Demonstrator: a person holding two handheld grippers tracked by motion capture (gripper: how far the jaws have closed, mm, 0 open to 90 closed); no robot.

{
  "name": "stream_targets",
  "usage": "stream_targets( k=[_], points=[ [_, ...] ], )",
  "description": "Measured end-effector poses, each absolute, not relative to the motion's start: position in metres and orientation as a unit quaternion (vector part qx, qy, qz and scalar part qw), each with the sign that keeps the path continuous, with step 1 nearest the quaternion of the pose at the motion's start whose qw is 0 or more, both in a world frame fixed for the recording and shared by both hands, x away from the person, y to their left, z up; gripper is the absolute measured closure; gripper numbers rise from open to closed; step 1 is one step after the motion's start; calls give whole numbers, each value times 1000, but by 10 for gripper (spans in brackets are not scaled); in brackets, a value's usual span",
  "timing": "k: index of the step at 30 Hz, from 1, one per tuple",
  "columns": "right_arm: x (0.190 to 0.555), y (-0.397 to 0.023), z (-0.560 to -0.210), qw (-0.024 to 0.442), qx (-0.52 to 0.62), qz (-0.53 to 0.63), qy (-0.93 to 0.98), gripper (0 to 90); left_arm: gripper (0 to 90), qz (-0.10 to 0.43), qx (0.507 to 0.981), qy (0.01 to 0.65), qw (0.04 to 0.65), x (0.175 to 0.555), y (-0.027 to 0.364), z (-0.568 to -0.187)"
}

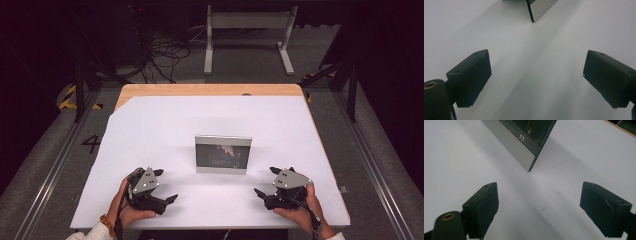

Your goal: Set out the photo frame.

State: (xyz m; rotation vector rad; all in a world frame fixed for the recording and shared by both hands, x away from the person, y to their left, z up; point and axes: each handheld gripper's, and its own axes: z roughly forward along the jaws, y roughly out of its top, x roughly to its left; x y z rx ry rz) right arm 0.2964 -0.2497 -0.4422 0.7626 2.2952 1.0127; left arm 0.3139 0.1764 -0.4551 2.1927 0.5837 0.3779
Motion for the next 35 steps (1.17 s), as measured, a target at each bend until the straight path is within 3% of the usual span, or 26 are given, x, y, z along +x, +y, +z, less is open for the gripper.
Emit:
stream_targets(
  k=[16,35],
  points=[
    [296,-254,-441,249,276,397,839,66,57,150,873,222,408,315,175,-455],
    [292,-256,-439,267,283,412,824,96,59,148,872,221,412,318,174,-456]
  ],
)
